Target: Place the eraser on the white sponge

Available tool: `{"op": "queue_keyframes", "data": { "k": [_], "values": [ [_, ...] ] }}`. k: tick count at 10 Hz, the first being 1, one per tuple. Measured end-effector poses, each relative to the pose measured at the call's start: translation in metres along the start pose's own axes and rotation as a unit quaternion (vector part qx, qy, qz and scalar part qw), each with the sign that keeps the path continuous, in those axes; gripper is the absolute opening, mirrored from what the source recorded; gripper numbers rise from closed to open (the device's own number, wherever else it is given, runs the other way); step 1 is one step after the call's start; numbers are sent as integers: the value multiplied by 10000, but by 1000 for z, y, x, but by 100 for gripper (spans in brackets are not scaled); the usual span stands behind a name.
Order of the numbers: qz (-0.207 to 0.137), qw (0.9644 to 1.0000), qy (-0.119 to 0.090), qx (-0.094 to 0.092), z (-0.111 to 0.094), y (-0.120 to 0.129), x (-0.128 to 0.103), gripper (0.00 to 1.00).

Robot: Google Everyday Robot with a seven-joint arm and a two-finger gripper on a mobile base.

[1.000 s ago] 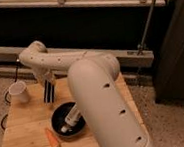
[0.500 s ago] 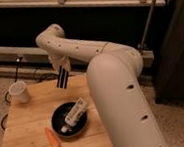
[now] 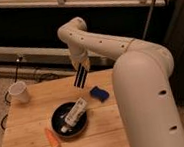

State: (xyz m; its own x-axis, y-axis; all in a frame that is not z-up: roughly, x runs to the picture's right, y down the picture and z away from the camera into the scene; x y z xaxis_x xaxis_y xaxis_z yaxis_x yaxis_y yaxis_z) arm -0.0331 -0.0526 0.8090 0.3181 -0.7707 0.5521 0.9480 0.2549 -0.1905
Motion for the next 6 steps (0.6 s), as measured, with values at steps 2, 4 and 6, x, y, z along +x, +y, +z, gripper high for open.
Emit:
{"op": "queue_keyframes", "data": {
  "k": [2, 4, 6],
  "values": [
    [94, 9996, -237, -130, 8, 30, -3, 22],
    [96, 9988, -406, -237, 22, 43, -3, 22],
    [73, 9987, -454, -236, 28, 40, -3, 22]
  ]
}}
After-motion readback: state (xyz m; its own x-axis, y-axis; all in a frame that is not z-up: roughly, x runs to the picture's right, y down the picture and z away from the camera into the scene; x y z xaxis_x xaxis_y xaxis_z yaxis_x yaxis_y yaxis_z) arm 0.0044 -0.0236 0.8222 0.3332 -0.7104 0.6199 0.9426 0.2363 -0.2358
